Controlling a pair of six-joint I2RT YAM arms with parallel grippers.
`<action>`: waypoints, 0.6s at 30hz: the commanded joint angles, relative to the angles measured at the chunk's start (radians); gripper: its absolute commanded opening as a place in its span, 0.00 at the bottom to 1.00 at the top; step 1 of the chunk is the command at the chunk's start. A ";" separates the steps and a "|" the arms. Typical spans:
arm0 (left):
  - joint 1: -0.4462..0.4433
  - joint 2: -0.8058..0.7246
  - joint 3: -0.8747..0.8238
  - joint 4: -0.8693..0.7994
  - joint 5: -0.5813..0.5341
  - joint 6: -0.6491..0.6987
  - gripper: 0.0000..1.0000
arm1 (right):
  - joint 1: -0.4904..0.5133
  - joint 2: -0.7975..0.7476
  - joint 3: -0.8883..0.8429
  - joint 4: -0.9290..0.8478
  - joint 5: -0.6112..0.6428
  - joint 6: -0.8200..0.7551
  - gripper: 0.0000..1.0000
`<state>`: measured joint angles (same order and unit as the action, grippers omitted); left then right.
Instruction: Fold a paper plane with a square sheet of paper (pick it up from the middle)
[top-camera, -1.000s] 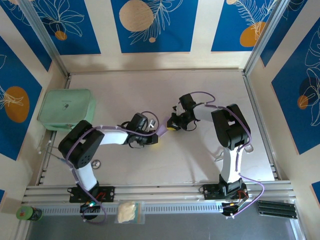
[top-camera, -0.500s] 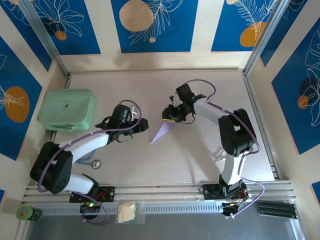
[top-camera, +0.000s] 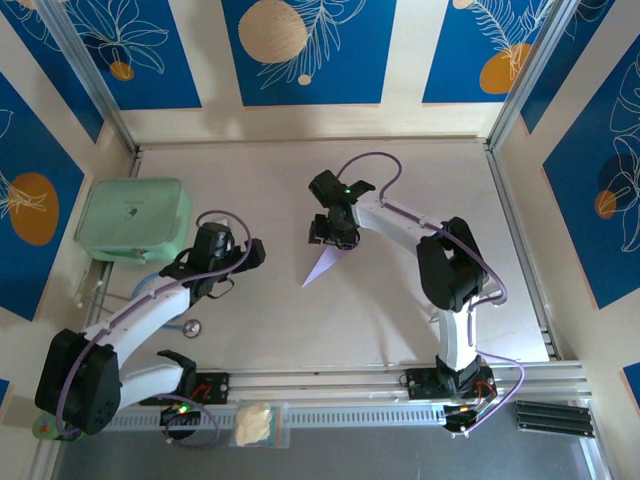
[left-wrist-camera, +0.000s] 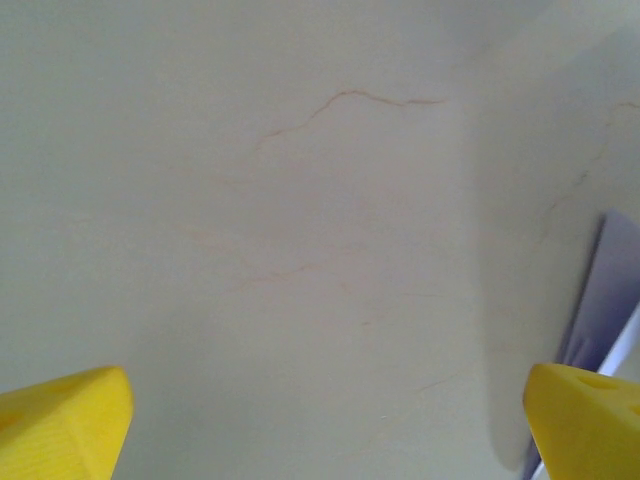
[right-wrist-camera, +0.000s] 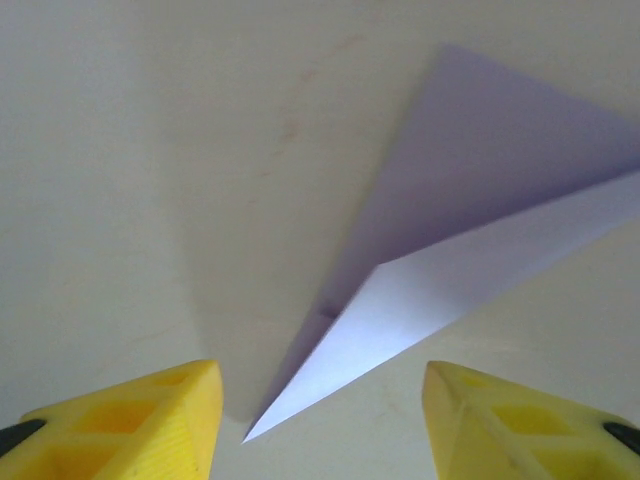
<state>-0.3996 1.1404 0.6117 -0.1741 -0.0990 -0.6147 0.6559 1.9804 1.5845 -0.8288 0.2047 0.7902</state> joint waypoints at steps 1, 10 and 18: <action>0.020 -0.027 -0.018 -0.015 -0.018 0.043 1.00 | 0.020 0.066 0.098 -0.160 0.140 0.154 0.55; 0.036 -0.039 -0.052 -0.013 0.005 0.059 0.99 | 0.063 0.229 0.293 -0.357 0.230 0.285 0.50; 0.045 -0.042 -0.071 -0.005 0.024 0.058 1.00 | 0.070 0.281 0.350 -0.405 0.219 0.306 0.50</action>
<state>-0.3691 1.1137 0.5545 -0.1764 -0.0956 -0.5694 0.7208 2.2467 1.9076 -1.1637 0.4042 1.0527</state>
